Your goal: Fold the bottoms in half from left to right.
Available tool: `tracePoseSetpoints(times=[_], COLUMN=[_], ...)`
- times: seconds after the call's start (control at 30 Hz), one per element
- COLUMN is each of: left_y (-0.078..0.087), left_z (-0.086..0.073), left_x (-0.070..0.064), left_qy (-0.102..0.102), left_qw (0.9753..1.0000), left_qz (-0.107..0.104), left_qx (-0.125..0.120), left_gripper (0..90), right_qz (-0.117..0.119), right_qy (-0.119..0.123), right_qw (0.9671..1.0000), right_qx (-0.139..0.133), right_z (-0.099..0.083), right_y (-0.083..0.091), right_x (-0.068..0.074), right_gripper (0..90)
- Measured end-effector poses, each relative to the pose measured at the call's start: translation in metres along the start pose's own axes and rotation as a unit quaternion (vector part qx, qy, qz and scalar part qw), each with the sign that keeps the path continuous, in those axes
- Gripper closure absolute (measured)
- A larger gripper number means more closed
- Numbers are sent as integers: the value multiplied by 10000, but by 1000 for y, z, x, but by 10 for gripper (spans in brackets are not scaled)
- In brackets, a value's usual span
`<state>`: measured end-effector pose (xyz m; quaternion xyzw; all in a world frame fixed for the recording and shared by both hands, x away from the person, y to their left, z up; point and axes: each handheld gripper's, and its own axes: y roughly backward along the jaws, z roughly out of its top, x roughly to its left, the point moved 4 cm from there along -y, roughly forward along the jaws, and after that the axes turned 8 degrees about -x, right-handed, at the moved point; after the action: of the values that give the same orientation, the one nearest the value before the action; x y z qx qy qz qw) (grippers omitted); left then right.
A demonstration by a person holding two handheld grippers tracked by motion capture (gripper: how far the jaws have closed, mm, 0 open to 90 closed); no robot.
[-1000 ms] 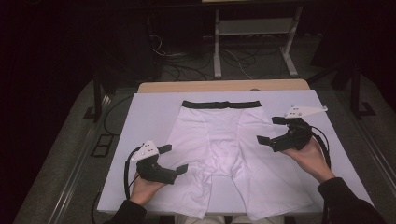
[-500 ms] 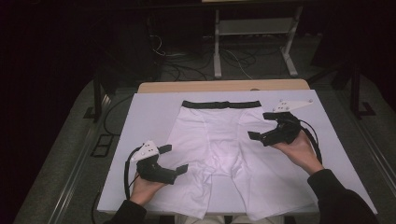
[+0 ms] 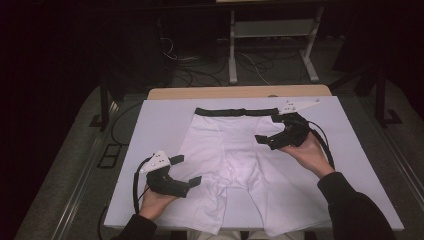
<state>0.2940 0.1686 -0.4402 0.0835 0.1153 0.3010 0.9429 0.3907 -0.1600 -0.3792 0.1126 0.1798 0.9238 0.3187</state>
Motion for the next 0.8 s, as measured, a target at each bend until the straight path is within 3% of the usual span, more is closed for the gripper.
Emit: tracePoseSetpoints(times=[0.8], left_y=[0], left_z=[0], left_x=[1], left_qy=[12], left_qw=[10000], left_qz=[0], left_qx=[4], left_gripper=[0], right_qz=[-9], right_qy=[22], right_qw=[9999], right_qx=[125], right_z=[19], right_y=[-42], right_x=[-4], right_gripper=[0])
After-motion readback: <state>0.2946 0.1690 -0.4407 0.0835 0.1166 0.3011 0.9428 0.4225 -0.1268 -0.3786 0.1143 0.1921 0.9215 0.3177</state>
